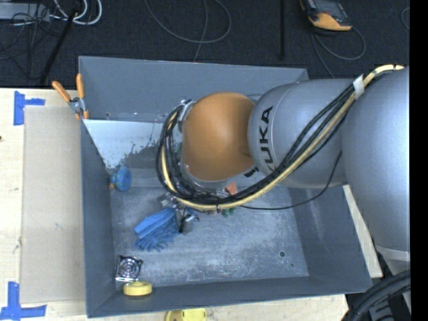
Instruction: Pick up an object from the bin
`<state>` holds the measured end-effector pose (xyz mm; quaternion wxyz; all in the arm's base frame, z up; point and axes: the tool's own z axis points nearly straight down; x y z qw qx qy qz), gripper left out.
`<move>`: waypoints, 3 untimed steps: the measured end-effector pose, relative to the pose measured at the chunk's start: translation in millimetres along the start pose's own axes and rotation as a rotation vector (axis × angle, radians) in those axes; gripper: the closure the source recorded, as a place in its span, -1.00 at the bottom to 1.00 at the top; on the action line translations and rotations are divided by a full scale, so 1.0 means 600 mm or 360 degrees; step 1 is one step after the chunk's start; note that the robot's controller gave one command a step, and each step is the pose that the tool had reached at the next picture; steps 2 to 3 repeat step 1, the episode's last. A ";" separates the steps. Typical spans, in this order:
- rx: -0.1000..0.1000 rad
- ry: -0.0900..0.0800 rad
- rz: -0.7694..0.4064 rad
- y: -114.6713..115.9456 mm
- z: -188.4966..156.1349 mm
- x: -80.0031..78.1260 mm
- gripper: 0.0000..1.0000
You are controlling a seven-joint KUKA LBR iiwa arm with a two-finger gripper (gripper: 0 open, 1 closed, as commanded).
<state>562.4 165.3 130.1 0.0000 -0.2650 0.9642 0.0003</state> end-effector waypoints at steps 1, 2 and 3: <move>0.0001 -0.0003 0.0001 0.000 -0.023 -0.001 1.00; 0.0001 -0.0003 0.0001 0.000 -0.023 -0.001 1.00; 0.0001 -0.0003 0.0001 0.000 -0.023 -0.001 1.00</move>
Offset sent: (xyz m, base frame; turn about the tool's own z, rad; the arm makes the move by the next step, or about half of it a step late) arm 0.0000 -0.0001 0.0242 0.0000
